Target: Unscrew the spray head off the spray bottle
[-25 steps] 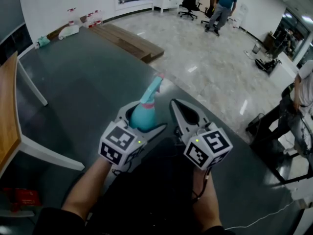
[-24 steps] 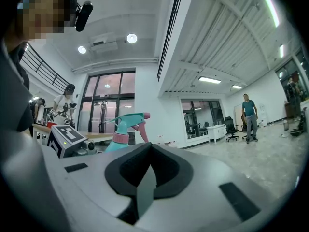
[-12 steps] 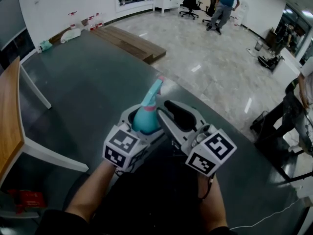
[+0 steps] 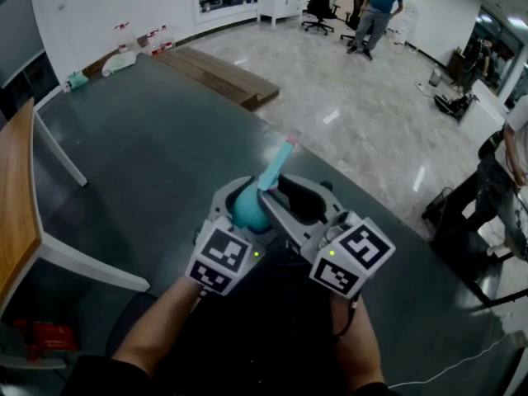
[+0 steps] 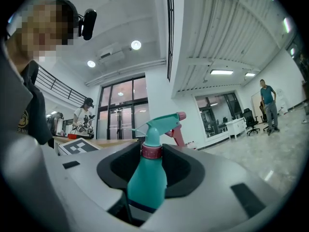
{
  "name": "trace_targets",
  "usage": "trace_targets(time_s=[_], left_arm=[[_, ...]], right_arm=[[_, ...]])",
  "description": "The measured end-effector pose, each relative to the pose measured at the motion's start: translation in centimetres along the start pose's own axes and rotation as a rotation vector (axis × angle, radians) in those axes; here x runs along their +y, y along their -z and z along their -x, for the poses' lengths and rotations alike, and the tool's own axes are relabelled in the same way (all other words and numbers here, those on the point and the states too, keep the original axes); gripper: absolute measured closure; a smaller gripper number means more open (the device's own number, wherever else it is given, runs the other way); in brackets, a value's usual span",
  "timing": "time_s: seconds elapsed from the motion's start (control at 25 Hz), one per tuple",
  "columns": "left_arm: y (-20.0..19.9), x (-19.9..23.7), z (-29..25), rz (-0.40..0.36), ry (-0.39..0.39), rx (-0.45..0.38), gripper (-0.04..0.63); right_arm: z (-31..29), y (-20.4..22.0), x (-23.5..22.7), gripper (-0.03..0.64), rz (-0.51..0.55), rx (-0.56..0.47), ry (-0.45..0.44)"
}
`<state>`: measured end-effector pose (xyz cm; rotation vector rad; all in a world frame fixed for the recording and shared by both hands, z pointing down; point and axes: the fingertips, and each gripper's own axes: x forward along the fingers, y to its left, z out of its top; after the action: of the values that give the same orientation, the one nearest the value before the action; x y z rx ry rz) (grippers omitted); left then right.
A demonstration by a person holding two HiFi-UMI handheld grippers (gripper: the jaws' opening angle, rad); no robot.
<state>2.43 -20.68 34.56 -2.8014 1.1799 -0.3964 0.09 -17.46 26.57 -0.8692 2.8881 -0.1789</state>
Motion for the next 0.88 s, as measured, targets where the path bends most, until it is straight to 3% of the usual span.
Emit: trace_targets(time_s=[0.16,0.48,0.88], left_arm=[[-0.3,-0.4,0.3,-0.015,0.025,-0.010,0.167],[-0.5,-2.1,0.9,-0.023,0.150,-0.032,0.169],[-0.6,-4.8,2.3,-0.017,0.409,-0.055,0.170]], right_arm=[[0.3,-0.3,0.3,0.480,0.003,-0.009,-0.024],[1.1,-0.3,1.0,0.483,0.028,0.001,-0.096],[2.3,-0.3,2.2,0.485,-0.002,0.005,-0.251]])
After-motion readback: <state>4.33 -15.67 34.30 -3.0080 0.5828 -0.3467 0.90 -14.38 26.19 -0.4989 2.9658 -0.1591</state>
